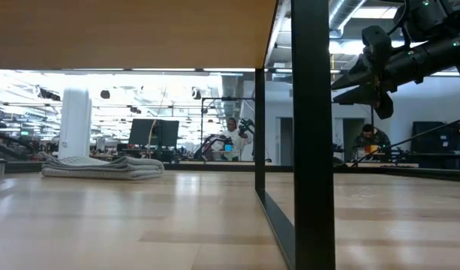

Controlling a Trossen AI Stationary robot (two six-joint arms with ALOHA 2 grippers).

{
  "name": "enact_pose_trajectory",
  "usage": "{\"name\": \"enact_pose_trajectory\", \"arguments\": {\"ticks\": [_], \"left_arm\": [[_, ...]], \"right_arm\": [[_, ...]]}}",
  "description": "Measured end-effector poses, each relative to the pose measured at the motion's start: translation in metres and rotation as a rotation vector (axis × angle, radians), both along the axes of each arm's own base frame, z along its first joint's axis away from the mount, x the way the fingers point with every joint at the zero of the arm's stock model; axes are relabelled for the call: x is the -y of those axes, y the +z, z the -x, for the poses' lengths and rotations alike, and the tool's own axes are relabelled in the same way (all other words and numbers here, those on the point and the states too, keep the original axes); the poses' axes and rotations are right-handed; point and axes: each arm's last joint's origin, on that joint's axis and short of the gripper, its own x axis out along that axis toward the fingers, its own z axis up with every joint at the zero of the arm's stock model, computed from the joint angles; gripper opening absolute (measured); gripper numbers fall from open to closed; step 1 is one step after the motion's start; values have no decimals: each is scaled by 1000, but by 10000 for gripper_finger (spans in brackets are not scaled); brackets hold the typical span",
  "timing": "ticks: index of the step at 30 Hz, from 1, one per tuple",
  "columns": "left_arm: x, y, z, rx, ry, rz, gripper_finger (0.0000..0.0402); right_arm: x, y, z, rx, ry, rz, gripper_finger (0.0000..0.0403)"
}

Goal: Stack small to large cups/mugs on shelf
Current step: Put the transparent mug on the shelf, then return to Home Position

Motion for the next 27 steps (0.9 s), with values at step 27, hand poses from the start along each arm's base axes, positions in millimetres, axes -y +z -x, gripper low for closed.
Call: {"name": "enact_pose_trajectory", "arguments": {"ticks": [27], "left_arm": [[0,0,0,13,-40,-22,65]], "right_arm": [[0,0,0,-5,1,1,179]]}}
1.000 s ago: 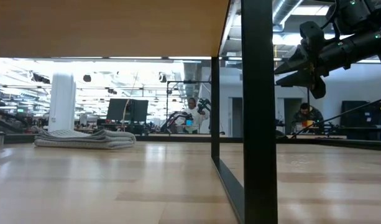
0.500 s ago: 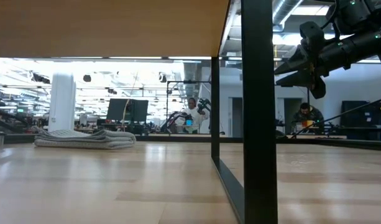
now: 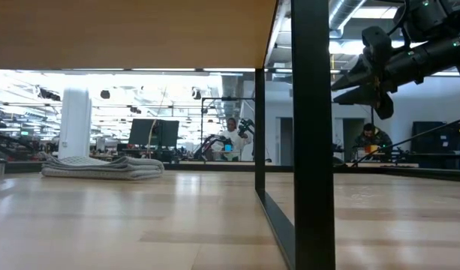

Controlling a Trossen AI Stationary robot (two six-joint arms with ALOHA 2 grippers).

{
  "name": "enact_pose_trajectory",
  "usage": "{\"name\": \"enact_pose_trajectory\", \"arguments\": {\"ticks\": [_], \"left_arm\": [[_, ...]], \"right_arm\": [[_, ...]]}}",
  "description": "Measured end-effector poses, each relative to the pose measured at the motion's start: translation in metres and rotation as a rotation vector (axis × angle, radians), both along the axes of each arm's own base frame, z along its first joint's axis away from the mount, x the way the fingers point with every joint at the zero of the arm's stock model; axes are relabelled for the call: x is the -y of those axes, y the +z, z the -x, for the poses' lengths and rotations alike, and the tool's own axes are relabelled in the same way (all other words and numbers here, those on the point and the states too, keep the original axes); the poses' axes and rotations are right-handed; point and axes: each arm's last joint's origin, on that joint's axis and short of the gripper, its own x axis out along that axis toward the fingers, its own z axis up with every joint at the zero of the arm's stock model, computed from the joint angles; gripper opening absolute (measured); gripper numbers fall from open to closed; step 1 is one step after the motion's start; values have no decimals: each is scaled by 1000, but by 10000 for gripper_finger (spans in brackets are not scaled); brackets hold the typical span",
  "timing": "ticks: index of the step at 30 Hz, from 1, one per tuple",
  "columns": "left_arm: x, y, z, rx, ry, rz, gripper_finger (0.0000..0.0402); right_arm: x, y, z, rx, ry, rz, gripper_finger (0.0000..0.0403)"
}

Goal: Stack small to large cups/mugs on shelf
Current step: Return to Home Position

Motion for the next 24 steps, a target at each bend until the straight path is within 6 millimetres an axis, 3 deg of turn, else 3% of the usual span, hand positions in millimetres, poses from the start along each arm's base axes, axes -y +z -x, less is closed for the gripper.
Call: {"name": "enact_pose_trajectory", "arguments": {"ticks": [12,24], "left_arm": [[-4,9,4,31,24,16,67],[-37,38,40,207,139,128,67]], "right_arm": [[0,0,0,-4,0,-2,179],[0,0,0,-4,0,-1,179]]}}
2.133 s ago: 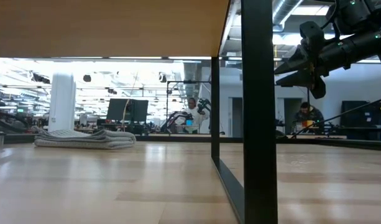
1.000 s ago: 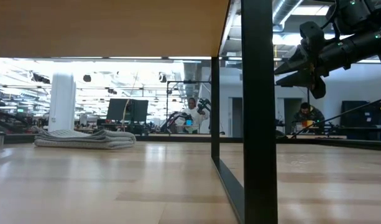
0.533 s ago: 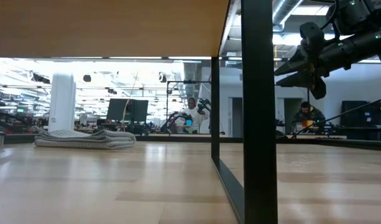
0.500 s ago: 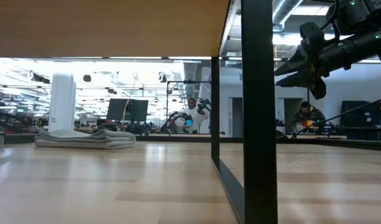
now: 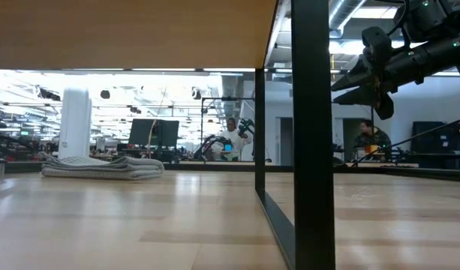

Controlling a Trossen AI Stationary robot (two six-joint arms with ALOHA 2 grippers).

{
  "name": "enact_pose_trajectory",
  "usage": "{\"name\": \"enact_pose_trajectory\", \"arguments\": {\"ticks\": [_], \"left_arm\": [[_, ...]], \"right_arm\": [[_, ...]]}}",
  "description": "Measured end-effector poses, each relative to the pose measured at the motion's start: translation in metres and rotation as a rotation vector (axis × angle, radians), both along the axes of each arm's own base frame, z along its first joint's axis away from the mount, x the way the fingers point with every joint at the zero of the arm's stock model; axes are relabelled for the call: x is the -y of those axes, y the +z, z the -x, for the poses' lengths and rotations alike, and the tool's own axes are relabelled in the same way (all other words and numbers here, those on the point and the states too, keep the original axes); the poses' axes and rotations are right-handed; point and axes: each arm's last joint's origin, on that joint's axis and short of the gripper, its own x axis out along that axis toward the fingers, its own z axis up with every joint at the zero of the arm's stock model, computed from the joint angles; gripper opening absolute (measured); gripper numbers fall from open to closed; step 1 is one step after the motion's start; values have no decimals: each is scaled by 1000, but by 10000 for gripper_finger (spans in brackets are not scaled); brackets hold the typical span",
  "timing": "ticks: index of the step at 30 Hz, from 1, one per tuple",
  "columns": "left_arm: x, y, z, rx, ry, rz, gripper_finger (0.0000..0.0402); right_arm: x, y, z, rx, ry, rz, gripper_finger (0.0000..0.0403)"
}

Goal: Stack small to large cups/mugs on shelf
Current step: Return to Home Position

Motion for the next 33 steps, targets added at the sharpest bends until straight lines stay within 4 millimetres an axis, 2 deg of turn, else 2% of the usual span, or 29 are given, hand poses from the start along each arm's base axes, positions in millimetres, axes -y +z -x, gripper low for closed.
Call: {"name": "enact_pose_trajectory", "arguments": {"ticks": [7,15,21,25,29,33], "left_arm": [[-35,18,32,227,168,-1,67],[-67,27,61,440,351,-37,67],[-74,31,66,508,436,-26,67],[-75,31,66,525,423,-99,67],[-80,33,67,616,586,-179,67],[-90,30,76,664,722,-218,67]], "right_arm": [[0,0,0,0,0,0,179],[0,0,0,2,0,0,179],[0,2,-1,23,0,8,179],[0,3,-1,30,0,10,179],[0,3,-1,29,-5,12,179],[2,3,0,27,-54,20,179]]}}
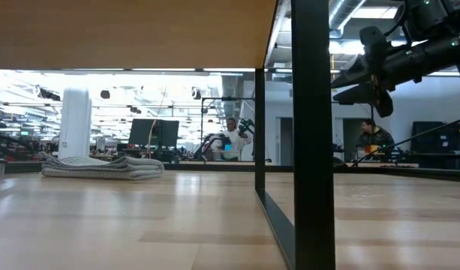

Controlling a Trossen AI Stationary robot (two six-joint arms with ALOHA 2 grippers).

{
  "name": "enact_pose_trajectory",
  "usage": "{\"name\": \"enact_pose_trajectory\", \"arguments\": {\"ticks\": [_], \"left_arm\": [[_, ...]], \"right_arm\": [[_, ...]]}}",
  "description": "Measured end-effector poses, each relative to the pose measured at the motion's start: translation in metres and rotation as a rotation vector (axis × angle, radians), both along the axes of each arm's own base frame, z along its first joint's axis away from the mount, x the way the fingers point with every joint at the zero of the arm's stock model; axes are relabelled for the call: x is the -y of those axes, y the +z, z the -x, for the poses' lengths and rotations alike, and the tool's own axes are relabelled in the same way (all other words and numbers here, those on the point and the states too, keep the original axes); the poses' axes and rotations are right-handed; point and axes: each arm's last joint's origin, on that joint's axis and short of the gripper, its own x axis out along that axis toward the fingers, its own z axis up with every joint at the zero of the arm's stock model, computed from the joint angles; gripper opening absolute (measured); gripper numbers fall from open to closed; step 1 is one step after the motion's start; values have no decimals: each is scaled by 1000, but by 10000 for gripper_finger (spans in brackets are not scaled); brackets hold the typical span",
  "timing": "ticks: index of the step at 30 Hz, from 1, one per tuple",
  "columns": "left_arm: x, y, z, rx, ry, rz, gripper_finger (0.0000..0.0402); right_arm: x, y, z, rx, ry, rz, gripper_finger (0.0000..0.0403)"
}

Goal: Stack small to large cups/mugs on shelf
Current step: Return to Home Position

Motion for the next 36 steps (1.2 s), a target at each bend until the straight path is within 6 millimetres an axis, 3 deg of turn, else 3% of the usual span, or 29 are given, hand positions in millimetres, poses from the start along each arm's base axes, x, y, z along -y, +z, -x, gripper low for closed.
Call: {"name": "enact_pose_trajectory", "arguments": {"ticks": [10,16,27,36], "left_arm": [[-15,-28,16,115,161,8,67],[-17,-54,17,209,251,19,67],[-11,-85,9,244,309,-47,64],[0,-115,-4,296,338,-55,16]], "right_arm": [[13,0,6,-11,-149,28,179],[26,0,13,-13,-119,33,165],[47,12,27,102,-84,93,113],[50,12,30,111,-40,81,111]]}}
